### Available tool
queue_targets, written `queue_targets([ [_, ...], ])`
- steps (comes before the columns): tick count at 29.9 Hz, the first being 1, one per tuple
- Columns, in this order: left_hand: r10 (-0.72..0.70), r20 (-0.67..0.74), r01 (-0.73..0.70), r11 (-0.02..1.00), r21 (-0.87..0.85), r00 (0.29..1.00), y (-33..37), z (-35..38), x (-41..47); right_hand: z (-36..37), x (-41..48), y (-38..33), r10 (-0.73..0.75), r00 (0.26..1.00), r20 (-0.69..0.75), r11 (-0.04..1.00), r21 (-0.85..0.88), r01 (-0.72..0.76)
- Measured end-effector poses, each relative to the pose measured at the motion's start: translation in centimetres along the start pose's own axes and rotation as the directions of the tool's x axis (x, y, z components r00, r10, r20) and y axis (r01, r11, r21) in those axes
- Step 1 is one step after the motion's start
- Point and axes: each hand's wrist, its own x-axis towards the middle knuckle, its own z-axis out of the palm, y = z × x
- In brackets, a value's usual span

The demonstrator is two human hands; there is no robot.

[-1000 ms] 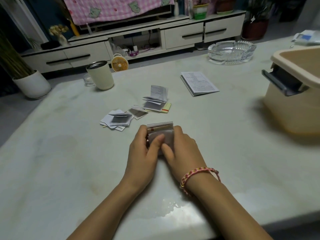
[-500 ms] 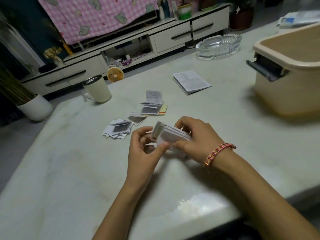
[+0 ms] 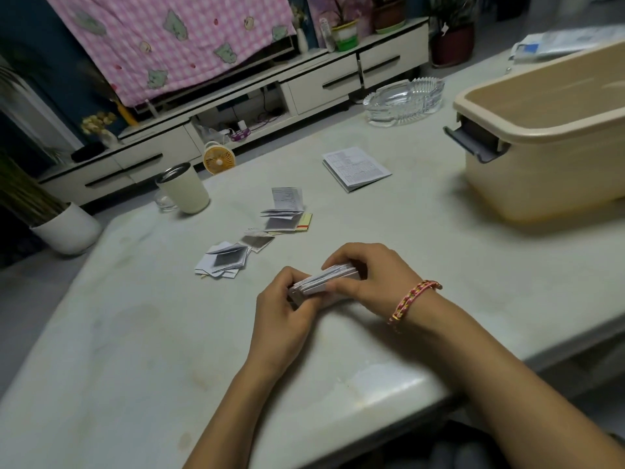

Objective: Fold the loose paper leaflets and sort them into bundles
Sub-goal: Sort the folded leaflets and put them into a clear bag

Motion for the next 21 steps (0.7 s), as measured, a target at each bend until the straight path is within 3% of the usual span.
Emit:
queue_targets([
  [6, 0.008, 0.03, -0.005, 0.996, -0.094, 1.0, 0.9, -0.1, -0.2, 0.0, -0.4, 0.0, -0.022, 0.986, -0.163, 1.0, -0.008, 0.021],
  [9, 0.016, -0.086, -0.026, 0.993, -0.116, 0.996, 1.5, 0.5, 0.1, 0.1, -0.3, -0.2, -0.027, 0.975, -0.219, 0.999, 0.03, 0.034],
  [16, 0.133, -0.237, -0.123, 0.991, 0.055, 0.962, 2.5, 2.2, 1.1, 0.3, -0.1, 0.0, 0.122, 0.959, -0.257, 0.962, 0.269, -0.051],
  [21, 0.359, -0.215, -0.292, 0.912, 0.289, 0.908, 1.6, 1.4, 1.5, 0.8, 0.0, -0.1, 0.122, 0.97, -0.21, 0.95, 0.307, -0.053],
])
